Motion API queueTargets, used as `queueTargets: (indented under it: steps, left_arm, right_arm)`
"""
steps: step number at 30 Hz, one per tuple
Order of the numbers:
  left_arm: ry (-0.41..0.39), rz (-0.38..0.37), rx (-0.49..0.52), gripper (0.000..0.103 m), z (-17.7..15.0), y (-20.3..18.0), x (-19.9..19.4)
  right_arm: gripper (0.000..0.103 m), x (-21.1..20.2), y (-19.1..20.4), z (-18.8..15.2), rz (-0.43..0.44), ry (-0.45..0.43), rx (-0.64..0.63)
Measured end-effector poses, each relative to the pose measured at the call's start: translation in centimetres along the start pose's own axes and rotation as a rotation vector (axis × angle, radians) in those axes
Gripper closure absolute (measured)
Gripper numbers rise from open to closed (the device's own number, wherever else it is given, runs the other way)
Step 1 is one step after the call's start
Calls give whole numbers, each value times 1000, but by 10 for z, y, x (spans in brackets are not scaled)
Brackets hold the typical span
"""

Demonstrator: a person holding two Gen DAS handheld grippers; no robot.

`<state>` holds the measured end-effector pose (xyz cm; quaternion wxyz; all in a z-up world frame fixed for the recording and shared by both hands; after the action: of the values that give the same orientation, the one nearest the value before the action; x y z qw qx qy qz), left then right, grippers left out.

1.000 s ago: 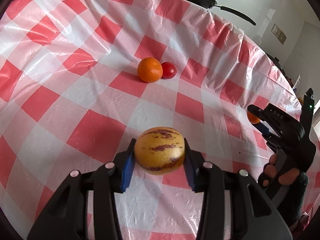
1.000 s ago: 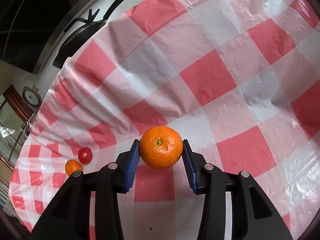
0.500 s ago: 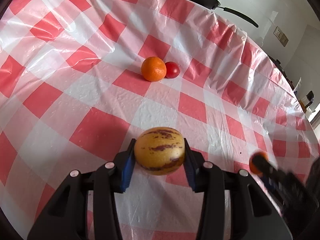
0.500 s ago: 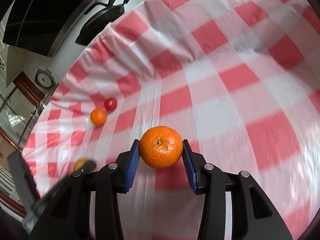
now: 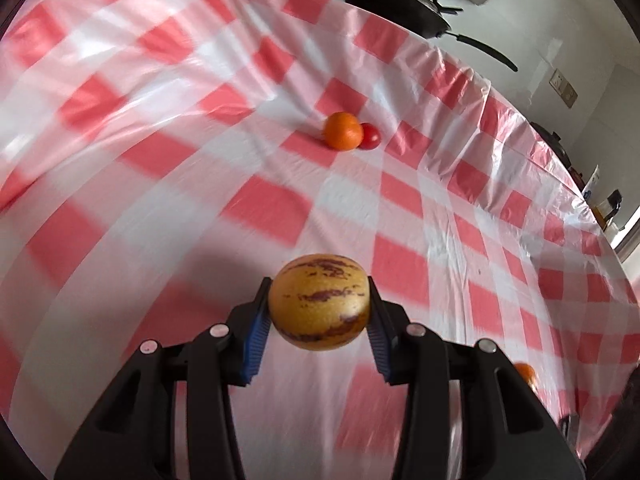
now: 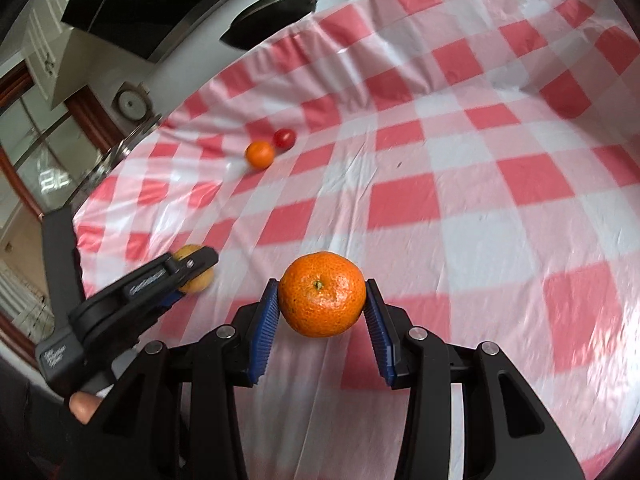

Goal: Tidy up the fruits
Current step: 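Carry the orange and pepino with both tools to the white box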

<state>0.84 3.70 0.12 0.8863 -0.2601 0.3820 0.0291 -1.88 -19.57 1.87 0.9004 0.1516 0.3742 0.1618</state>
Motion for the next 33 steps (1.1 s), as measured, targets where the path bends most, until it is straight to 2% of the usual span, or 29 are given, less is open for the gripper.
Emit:
queueTargets:
  steps: [8,16,20,23,26,30,33]
  left_arm:
    - [-14,-18,22,59,-37,47,-65]
    - [-34,-30,66,59,-58,63,-98]
    - [-29,-67,53,59,-64,74,-109]
    - [-19,-113,6,59,-68,93,-120]
    - [-27,-87,8,59,-79,112,-132]
    - [-94,-52,-6,59,-90,157,-174]
    - [-156,-35,-63,59,-95,195,-211]
  right_arm:
    - [61,-14,18,-23,34,38,-56]
    - [61,-19,48,-44,55,88,-156]
    - [61,-19,64,-53,76,112,-191]
    - [61,-19,77,-60,114,125,-219]
    - [61,-19,94,-67,164,142,-258]
    - [61,-20,131,-82,243,162,-345]
    - [61,-22,171,-98,301,178,-457]
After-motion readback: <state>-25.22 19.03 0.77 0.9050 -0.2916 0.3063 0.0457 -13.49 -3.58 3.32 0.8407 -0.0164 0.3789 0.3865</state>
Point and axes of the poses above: each gripper's, at about its wrist camera, not at the fingertips, and x roughly the way its jaws point, y to its left, z to its top, the point moved 1 cm from there along x, roughly the way its jaws point, and after that the axes turned 8 degrees about -x, right-handed, at the moved point
